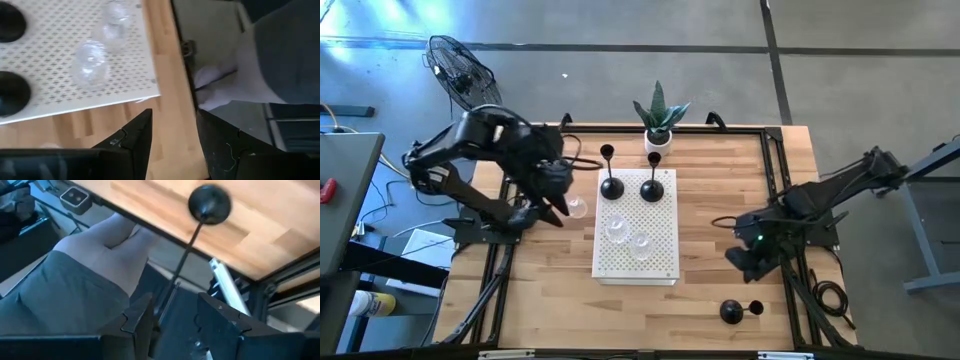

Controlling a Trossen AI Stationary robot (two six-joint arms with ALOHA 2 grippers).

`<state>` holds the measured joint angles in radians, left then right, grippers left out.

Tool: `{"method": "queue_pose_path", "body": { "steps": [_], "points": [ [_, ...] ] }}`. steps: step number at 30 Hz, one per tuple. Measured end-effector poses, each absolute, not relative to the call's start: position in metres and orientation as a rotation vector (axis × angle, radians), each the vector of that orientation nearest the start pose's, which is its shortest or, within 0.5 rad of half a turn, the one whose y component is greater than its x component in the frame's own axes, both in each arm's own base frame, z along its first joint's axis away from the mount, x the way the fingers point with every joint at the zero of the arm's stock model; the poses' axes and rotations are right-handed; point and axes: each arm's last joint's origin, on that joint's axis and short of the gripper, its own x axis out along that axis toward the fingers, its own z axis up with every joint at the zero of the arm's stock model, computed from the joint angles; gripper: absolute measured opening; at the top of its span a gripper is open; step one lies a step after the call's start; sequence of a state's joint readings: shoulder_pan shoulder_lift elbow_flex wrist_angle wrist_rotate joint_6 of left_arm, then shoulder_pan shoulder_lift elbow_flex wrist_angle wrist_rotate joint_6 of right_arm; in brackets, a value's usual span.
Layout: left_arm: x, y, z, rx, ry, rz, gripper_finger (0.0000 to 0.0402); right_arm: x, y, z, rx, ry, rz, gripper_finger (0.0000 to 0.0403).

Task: Pick & Place candle stick holders
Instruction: Put the black candle holder on the shelf

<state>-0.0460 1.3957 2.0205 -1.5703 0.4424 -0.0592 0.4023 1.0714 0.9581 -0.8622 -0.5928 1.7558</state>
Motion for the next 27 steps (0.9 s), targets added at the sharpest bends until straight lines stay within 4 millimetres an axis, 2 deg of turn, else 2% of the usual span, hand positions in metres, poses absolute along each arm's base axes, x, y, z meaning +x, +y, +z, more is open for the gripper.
{"method": "queue_pose_path", "body": {
  "steps": [9,15,21,27],
  "points": [
    [0.136,-0.018,0.5,-0.207,0.808,-0.426,0.015,0.194,0.104,0.272,1.583,1.749,-0.239,0.0145],
    [0.105,-0.015,0.508,-0.186,0.733,-0.355,0.015,0.206,0.112,0.263,1.601,1.788,-0.234,0.0145],
    [0.09,-0.014,0.51,-0.187,0.699,-0.35,0.015,0.209,0.126,0.259,1.62,1.843,-0.236,0.0145],
    [0.09,-0.014,0.51,-0.184,0.698,-0.349,0.015,0.204,0.138,0.261,1.637,1.878,-0.27,0.0145]
  ]
}}
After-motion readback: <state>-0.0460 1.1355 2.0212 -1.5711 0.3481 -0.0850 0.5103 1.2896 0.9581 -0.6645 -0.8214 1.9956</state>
